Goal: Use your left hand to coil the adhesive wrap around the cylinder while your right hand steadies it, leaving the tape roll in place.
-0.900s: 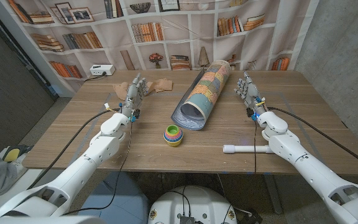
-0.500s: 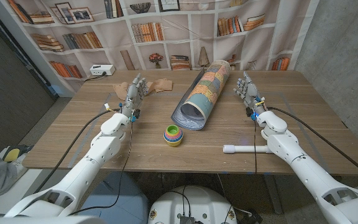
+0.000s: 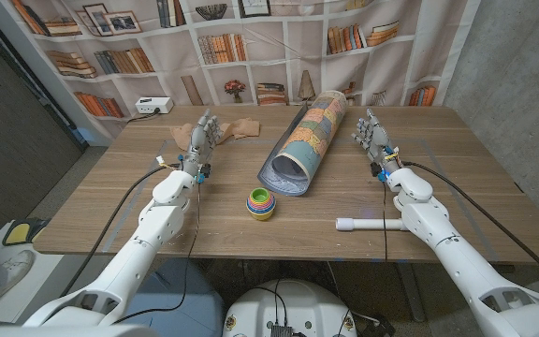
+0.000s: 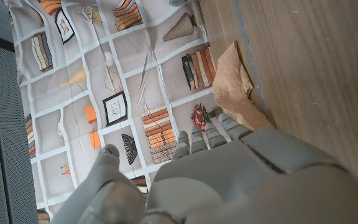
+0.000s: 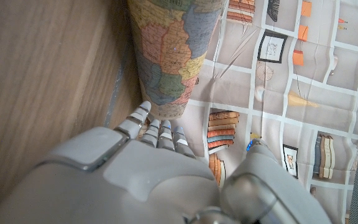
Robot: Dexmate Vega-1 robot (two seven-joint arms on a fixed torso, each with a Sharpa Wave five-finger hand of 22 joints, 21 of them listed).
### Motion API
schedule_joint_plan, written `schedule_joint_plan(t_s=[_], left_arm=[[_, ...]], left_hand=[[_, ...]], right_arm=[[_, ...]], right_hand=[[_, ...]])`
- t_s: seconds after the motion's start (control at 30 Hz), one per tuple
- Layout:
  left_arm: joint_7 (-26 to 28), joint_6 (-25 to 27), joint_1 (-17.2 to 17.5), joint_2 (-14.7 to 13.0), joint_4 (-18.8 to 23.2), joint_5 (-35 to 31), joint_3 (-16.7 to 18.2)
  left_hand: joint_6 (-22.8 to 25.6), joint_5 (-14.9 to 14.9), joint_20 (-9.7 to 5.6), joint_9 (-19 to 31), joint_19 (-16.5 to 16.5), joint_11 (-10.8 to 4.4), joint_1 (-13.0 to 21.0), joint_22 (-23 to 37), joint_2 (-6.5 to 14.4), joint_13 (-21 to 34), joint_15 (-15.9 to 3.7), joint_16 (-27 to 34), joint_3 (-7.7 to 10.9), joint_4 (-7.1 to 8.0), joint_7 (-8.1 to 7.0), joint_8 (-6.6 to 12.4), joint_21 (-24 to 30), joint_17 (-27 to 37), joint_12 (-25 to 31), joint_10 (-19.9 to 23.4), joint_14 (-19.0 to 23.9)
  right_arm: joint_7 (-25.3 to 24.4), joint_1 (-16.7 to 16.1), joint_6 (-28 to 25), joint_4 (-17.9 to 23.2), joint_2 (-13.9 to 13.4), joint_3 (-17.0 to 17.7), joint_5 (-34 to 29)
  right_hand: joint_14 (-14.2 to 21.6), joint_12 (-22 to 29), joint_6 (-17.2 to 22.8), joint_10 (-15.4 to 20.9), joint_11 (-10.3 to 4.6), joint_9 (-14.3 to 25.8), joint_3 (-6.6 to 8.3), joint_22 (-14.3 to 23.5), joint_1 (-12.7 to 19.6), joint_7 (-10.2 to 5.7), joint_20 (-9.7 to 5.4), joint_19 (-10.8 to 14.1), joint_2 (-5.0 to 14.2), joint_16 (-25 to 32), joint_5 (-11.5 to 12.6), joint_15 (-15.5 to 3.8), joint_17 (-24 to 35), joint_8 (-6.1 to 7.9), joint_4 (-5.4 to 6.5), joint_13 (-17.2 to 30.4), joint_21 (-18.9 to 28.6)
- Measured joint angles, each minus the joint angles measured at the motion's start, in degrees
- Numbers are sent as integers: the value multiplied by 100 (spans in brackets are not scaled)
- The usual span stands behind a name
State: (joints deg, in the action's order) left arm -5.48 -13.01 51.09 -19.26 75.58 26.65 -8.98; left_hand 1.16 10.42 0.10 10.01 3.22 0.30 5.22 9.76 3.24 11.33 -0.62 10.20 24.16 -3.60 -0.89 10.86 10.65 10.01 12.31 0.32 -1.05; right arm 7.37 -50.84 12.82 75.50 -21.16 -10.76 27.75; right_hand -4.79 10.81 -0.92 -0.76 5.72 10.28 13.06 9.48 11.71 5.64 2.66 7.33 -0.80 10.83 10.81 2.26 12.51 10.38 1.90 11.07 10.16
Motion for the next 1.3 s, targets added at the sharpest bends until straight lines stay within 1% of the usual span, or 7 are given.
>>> schedule_joint_plan(t_s=[0.07, 0.37, 0.4, 0.6, 0.77, 0.9, 1.3], left_arm=[[31, 2, 26, 41, 35, -44, 26], [99, 15, 185, 150, 283, -130, 122], [205, 70, 219, 157, 334, -180, 134], [277, 111, 370, 154, 577, -212, 177], [380, 174, 448, 134, 701, -265, 188], [404, 218, 510, 130, 812, -262, 194], [437, 251, 590, 152, 910, -206, 192]], left_hand=[[51, 0, -42, 0, -26, -22, 0, 0, 0, 0, -20, 0, 20, -20, 10, 0, 0, 0, 0, 22, -20], [49, 0, -42, 0, -26, -30, 22, 0, -23, -1, -20, 0, 20, -20, 8, 0, 0, 0, 22, 92, -20], [49, 0, -42, 0, -26, -30, 22, 0, -23, -1, -20, 0, 20, -20, 8, 0, 0, 0, 22, 92, -20], [48, 0, -73, 0, 6, -16, 22, 0, -23, -1, -20, 0, 43, -43, 8, 0, 0, 0, 22, 105, -20], [48, 0, -73, -1, 6, 1, 22, -1, -23, -1, -20, 0, 43, -43, 8, 0, 0, -1, 22, 123, -19], [48, 0, -72, -1, 5, 1, 22, -1, -23, -1, -20, 0, 43, -43, 8, 0, 0, -1, 22, 123, -19], [48, 0, -72, -1, 5, 1, 21, -1, -23, -2, -20, 0, 42, -43, 7, 0, 0, -1, 22, 122, -19]], right_arm=[[21, -35, 0, 33, 1, 33, -25], [143, -113, 68, 115, -7, 106, -83], [157, -163, 88, 155, -29, 159, -86], [235, -197, 191, 168, -37, 191, -87], [263, -310, 200, 220, -82, 249, -87], [268, -374, 207, 280, -125, 269, -88], [177, -543, 160, 588, -300, 266, -229]], right_hand=[[0, 0, 0, 0, 0, 0, 0, 0, 0, 0, 0, 0, 0, 0, 0, 0, -26, 0, 0, 0, 0], [-31, 0, 0, 0, 0, 0, 24, -1, 30, -1, -1, -1, 30, 0, 0, 31, -27, 0, -24, 0, 0], [-32, 0, 0, 0, 0, 0, 24, -1, 47, -1, -3, -3, 14, 0, 0, 31, -27, 0, -24, 0, 0], [-32, 0, 0, 0, 0, 0, 10, -1, 53, -1, -21, -22, 7, 0, 0, 31, -54, 23, -38, 0, 0], [-44, 0, 0, 0, -1, -1, -7, -1, 58, -1, -22, -23, 12, 0, 0, 20, -53, 23, -59, -1, 0], [-52, 0, -13, 0, -1, -1, 6, -1, 76, -14, -30, -94, 30, 0, 0, 12, -53, 23, -72, -1, 0], [-115, -1, -22, 0, -1, -1, 7, -1, 98, -23, -8, -180, 8, 0, 0, 13, -80, 23, -104, -1, -1]])
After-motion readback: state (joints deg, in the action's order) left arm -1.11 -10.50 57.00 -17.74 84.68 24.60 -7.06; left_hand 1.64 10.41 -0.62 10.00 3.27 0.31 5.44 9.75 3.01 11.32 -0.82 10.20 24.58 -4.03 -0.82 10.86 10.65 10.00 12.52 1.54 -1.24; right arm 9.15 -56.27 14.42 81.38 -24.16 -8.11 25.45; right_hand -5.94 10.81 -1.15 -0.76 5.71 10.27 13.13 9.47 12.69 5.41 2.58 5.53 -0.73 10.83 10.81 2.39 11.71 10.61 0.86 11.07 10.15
